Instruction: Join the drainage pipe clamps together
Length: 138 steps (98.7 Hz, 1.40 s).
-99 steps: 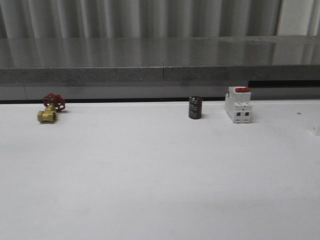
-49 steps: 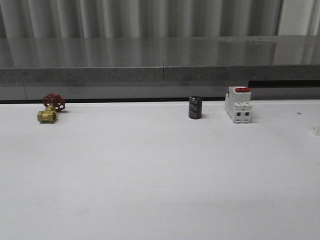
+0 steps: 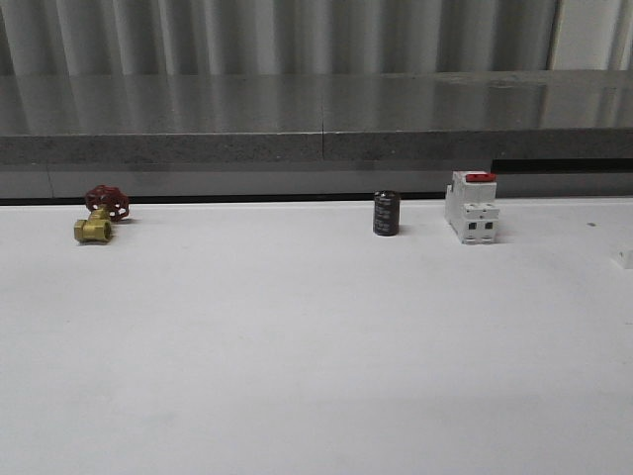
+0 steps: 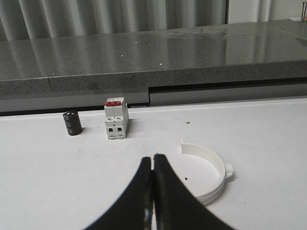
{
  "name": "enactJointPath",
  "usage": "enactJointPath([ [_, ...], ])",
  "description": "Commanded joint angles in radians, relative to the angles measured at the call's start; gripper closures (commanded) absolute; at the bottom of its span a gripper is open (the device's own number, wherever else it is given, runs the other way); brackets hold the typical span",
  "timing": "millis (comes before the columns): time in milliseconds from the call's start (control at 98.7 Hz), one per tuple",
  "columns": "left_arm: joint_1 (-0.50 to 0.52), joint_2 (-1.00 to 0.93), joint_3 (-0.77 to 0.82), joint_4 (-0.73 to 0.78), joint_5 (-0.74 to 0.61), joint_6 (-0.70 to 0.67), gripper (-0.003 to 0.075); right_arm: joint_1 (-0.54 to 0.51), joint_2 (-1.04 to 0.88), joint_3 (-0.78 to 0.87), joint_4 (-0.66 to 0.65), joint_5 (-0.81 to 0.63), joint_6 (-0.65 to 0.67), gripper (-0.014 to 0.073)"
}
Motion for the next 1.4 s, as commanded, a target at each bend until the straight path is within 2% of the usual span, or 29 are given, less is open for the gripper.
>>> enactJointPath([
  [0,0.001,0.006,-0.034,0.005,-0.055,0.0,0.0108,-0.004,-0.019,-0.019,-0.001,-0.071,-0.007,0.0661],
  [51,0.001,0.006,-0.034,0.005,-0.051,0.0,0.0082,-0.004,-0.019,-0.019,-0.001,-0.071,-0.007,0.0661],
  [243,0.001,0.055,-0.055,0.007,-0.081,-0.003,0.0081,-0.004,-0.019,-0.019,-0.001,-0.071,-0.007,0.0661],
  [486,0.072,0.397,-0.249,0.033,-0.01,-0.003,0.0081,-0.004,-0.019,-0.019,-0.001,-0.071,-0.007,0.0661],
  [922,0.202,0.918,-0.524,-0.003,-0.019,0.194,0.0081,-0.004,-0.019,-0.019,-0.001,-0.071,-0.007,0.0661],
  [1388,0.289,1.175,-0.638,-0.032,-0.086,0.319,0.0081,-0.004,-0.019,-0.019,-0.001,-0.071,-0.007,0.0661],
])
